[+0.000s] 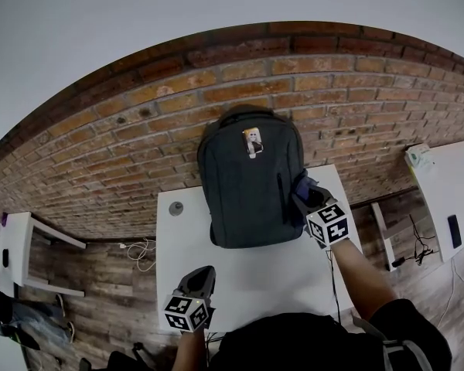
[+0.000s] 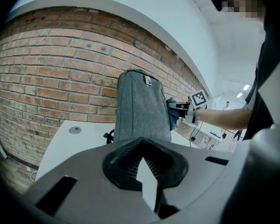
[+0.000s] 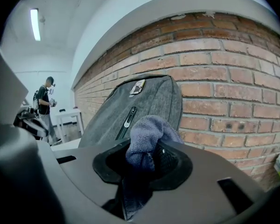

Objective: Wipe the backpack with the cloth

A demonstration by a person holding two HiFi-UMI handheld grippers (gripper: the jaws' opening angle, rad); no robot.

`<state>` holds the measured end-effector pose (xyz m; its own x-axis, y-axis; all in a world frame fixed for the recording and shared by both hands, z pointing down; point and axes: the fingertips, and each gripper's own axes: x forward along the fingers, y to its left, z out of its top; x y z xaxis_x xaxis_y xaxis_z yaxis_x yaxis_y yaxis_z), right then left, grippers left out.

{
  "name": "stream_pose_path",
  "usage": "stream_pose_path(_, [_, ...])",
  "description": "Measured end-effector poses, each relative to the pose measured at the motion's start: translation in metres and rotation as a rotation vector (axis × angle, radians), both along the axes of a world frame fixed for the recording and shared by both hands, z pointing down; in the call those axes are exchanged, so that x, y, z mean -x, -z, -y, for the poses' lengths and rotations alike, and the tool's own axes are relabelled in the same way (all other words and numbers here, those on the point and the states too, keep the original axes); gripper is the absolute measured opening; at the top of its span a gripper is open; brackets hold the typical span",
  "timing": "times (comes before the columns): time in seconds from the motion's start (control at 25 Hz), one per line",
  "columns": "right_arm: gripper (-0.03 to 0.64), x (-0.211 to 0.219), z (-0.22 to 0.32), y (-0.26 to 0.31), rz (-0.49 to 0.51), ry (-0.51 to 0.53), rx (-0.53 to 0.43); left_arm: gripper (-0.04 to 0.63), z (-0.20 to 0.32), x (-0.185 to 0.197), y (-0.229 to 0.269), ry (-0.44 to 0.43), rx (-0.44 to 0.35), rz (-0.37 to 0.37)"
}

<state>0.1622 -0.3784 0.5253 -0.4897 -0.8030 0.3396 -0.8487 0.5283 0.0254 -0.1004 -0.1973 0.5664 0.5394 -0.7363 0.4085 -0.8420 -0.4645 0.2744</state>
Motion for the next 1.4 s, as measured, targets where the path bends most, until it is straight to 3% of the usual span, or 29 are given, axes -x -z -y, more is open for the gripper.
stream_pose_path(0.2, [0.103, 0.002, 0.013, 0.018, -0.027, 0.043, -0.053, -0.003, 0.0, 0.001, -0.002, 0.0, 0.007, 0.001])
stream_pose_path(0.68, [0.103, 0.007, 0.066, 0.088, 0.006, 0.021, -0.155, -0.005, -0.001, 0.007, -0.002, 0.022, 0.005, 0.003])
stream_pose_path(0.92, [0.103, 0.033, 0.09, 0.13, 0.034, 0.057, -0.223, -0.005, -0.003, 0.01, -0.008, 0.033, 0.014, -0.003])
stream_pose_path(1.08, [0.103, 0.056, 0.102, 0.14, 0.0, 0.085, -0.208, -0.005, -0.002, 0.01, -0.006, 0.031, 0.009, -0.007])
stream_pose_path(1.4, [0.103, 0.072, 0.125, 0.142, -0.057, 0.032, -0.144, -0.005, -0.003, 0.022, -0.007, 0.06, 0.01, -0.013])
